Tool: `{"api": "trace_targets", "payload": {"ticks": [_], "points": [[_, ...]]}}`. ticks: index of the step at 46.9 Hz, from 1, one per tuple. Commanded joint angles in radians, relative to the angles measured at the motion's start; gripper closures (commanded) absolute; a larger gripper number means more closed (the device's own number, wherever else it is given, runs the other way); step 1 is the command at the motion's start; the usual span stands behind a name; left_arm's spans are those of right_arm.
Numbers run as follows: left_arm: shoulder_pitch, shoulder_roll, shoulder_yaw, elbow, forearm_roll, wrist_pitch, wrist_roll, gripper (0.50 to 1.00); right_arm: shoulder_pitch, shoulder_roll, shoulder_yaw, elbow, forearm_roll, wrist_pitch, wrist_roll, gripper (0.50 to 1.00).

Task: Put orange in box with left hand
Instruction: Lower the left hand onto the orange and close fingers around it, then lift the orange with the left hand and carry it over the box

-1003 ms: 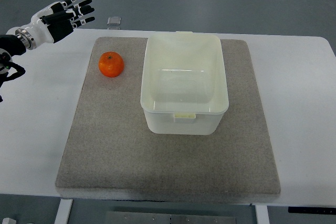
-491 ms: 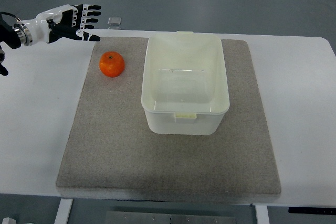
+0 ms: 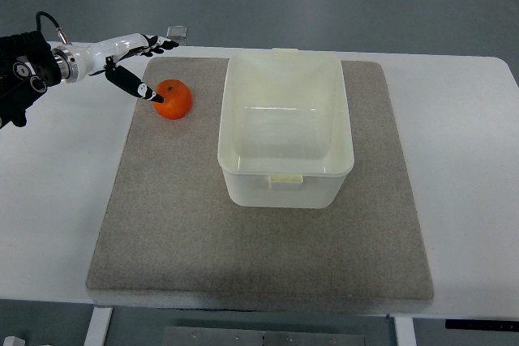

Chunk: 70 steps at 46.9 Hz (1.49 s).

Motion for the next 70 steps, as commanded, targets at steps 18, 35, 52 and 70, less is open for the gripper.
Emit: {"api": "trace_targets", "payload": {"ticks": [18, 35, 52, 70], "points": [[-0.014, -0.045, 0.003, 0.0, 0.274, 0.031, -0.02, 0.557, 0.0, 0.0, 0.0, 0.0, 0.0, 0.0, 0.0, 0.568], [-0.007, -0.077, 0.038, 0.009, 0.287, 0.037, -0.018, 0.643, 0.0, 0.0, 0.0, 0.0, 0.0, 0.0, 0.0, 0.568], [-0.009, -0.077, 0.039, 0.015, 0.293, 0.037, -0.015, 0.941, 0.0, 0.0, 0.0, 0.0, 0.0, 0.0, 0.0, 0.568], [-0.11, 0.004, 0.038, -0.061, 0.287, 0.021, -0.02, 1.0, 0.0, 0.0, 0.0, 0.0, 0.0, 0.0, 0.0, 0.568]]}}
